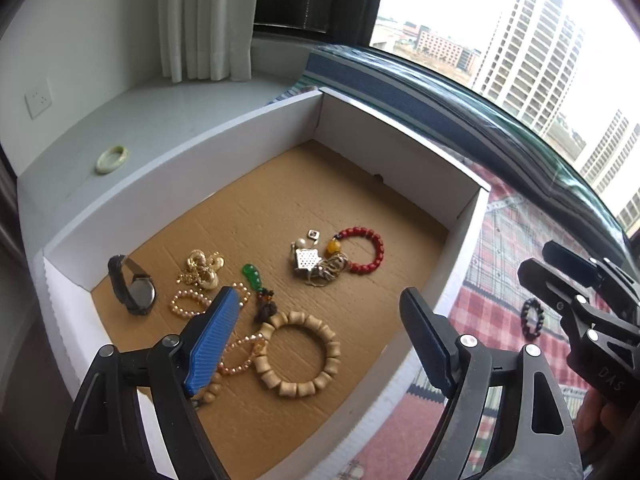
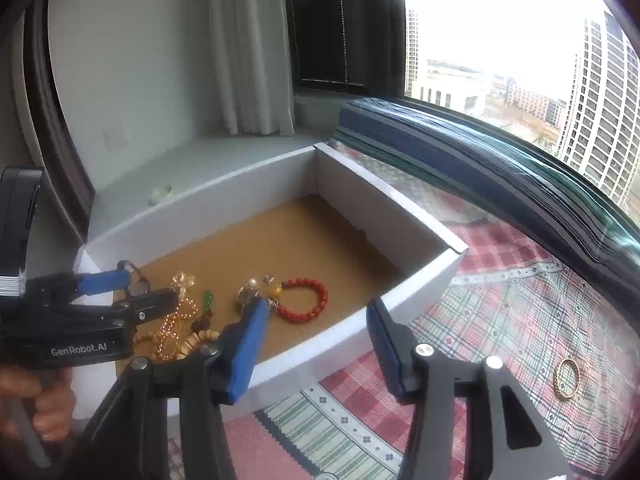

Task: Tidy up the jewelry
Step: 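Move both open tools back toward the black bracelet and gold bangle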

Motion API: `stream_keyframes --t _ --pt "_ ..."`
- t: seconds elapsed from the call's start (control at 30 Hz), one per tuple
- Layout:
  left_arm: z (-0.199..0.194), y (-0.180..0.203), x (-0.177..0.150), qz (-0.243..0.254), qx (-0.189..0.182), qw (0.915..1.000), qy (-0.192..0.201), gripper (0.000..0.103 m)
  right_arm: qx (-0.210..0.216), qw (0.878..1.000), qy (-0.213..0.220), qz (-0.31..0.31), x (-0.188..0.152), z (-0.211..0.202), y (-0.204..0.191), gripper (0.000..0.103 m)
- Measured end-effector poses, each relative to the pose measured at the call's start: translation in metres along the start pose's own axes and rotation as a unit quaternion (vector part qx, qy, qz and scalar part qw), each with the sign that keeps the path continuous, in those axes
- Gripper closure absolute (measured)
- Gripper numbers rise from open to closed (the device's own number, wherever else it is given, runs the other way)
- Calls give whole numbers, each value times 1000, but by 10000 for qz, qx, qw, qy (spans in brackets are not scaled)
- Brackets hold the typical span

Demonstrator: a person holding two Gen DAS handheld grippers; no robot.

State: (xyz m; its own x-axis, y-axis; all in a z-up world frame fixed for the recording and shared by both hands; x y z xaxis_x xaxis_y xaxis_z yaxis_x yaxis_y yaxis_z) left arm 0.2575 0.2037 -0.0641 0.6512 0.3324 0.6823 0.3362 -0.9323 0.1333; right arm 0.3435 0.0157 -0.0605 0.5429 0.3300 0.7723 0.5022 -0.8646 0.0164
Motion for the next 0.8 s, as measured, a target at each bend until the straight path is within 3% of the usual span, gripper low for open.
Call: stream_keyframes --t 0.5,0.63,0.7,0.8 --pt "-76 82 -42 758 -293 9950 574 12 -573 9977 126 347 -80 -139 52 46" --pt "-76 98 -62 829 -446 9946 435 8 -872 9954 95 388 -109 -168 68 44" --pt "-69 104 -77 836 -528 9946 310 6 -1095 9931 49 414 -127 -182 80 37" --pt "-51 117 -109 914 -657 9936 -40 6 -1454 9878 -108 555 -164 -196 100 35"
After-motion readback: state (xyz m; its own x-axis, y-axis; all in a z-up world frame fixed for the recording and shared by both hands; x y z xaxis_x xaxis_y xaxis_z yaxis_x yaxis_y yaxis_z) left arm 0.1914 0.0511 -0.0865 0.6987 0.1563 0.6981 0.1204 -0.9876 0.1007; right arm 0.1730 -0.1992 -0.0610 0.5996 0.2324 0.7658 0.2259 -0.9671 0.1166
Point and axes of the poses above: each gripper's, at about its wrist camera, not at the fingertips, and z roughly the way its jaws point, y to its right, x to its top, the point moved 6 cm from there along z, roughly the way its jaws point, and after that the axes turned 6 degrees about y, right-handed, at the moved point
